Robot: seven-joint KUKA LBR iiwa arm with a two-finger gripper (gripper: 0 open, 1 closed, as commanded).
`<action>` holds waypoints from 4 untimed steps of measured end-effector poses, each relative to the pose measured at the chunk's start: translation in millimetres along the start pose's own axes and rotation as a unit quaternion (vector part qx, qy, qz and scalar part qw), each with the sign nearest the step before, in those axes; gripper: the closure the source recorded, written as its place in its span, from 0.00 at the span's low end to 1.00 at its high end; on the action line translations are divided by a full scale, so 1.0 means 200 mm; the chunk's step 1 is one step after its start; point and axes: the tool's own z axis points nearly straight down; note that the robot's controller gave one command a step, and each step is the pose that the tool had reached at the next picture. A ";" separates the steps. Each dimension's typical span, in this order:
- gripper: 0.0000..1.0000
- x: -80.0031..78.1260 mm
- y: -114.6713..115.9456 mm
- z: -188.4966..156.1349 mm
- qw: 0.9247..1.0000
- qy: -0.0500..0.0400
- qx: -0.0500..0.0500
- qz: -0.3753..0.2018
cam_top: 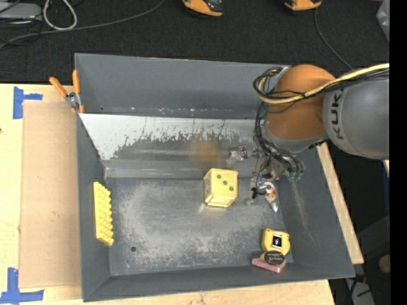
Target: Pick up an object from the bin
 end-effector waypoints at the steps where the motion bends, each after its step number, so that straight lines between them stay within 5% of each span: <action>1: 0.00 0.08 0.24 0.18 1.000 -0.002 0.000 0.014; 2: 1.00 0.04 0.28 0.19 0.994 -0.016 0.007 -0.107; 3: 1.00 0.04 0.28 0.19 0.994 -0.016 0.007 -0.107; 4: 1.00 0.04 0.27 -0.11 0.996 -0.009 0.004 -0.091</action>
Offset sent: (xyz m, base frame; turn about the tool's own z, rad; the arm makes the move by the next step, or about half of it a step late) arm -0.0300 0.0535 -0.0497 -0.2185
